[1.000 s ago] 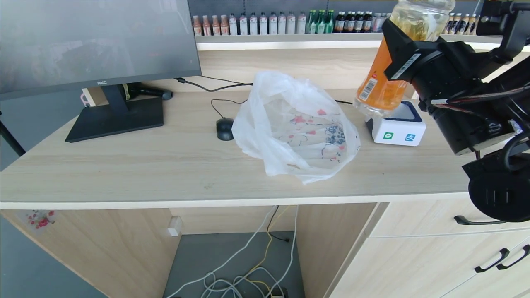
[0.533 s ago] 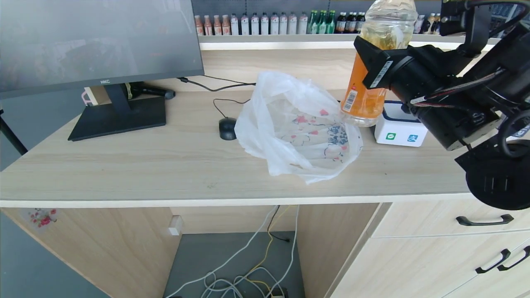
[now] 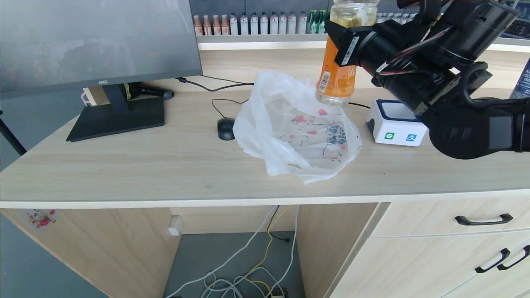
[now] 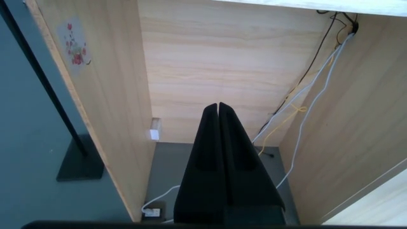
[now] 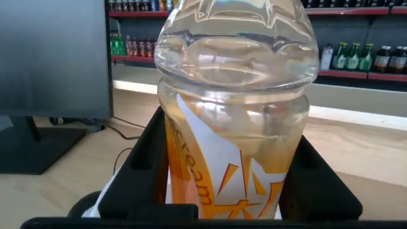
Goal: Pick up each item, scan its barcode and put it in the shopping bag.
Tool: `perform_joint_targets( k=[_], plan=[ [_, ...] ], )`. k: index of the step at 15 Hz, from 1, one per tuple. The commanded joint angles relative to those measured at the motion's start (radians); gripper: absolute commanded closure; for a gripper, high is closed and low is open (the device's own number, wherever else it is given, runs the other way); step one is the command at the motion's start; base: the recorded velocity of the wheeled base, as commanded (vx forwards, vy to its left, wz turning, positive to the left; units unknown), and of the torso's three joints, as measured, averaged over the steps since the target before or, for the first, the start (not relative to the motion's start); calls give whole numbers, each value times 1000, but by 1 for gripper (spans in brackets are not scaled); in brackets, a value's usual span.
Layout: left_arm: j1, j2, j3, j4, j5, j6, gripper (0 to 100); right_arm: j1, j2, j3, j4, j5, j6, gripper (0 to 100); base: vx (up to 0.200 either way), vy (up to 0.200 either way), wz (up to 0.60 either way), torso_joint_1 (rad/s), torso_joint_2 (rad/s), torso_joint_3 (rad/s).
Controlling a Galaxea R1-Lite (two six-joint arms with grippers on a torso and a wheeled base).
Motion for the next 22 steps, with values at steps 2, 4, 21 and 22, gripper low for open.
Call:
perform_joint_targets(
  k=[2,4,21,22],
  plan=[
    [0,0,0,0,0,0,100,44,140,-117,6,1,-1,100,0,0,0,0,0,0],
    [0,0,0,0,0,0,100,45,199,-189,6,1,1,100,0,0,0,0,0,0],
    [0,0,0,0,0,0,100,41,300,-202,-4,24,9,100,0,0,0,0,0,0],
    [0,0,0,0,0,0,100,42,311,-201,-9,24,10,100,0,0,0,0,0,0]
  ],
)
